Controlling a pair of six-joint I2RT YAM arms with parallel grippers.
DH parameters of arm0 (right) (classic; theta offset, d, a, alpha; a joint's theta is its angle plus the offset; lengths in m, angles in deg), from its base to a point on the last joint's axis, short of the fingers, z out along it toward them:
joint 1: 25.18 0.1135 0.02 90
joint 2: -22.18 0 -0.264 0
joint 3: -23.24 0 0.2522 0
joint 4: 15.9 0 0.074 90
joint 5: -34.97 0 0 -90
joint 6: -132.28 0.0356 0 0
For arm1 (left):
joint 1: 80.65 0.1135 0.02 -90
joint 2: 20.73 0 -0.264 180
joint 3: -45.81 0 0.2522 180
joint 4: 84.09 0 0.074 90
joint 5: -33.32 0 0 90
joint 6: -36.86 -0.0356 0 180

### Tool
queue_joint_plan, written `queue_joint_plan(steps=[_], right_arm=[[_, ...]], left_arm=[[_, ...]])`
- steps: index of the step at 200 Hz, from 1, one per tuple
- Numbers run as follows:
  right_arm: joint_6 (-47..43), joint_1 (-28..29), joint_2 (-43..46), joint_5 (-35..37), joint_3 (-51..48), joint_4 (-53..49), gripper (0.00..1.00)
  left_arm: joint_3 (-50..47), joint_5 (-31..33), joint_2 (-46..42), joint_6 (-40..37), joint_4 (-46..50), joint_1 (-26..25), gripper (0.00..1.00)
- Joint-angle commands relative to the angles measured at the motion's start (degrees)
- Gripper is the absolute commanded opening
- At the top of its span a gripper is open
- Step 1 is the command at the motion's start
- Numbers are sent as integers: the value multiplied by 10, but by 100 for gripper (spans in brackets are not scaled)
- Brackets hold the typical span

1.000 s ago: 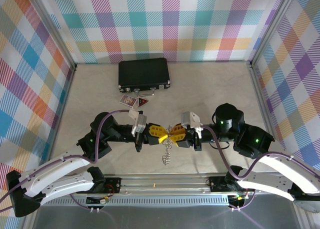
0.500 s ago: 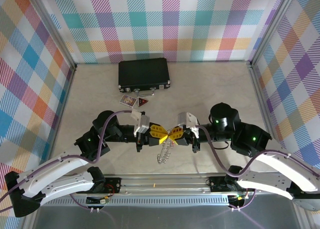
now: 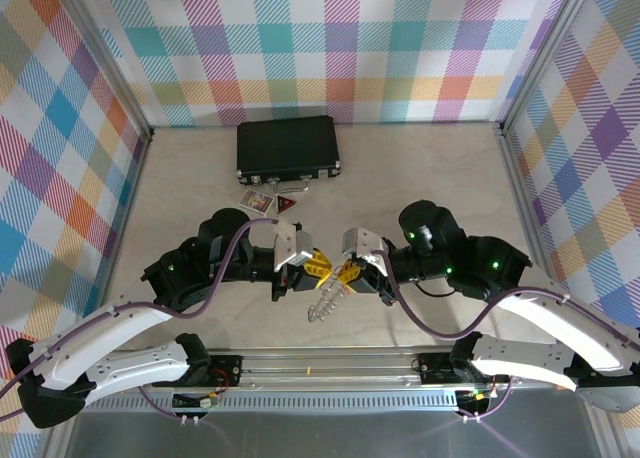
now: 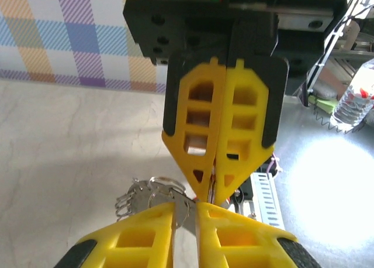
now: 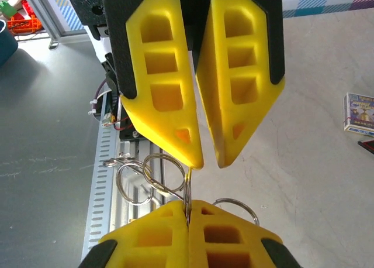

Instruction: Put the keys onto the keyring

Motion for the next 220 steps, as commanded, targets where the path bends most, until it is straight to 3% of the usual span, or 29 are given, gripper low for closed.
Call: queue_joint_plan(steps=[1,37,127,220], right_arm=[[-13,3,0,-12,29,3,0],[-18,3,-9,-15,38,-5,0],[-26,3,-32,2,57,-29,0],[-23,4,-37,-15,55,-24,0]], left_arm=[[17,-11,3,-10,32,-4,20],[13,-22,-1,0,21,-4,26],[9,-44,-7,13,17,-4,21],[-19,-48,-37,45,0,-5,26]])
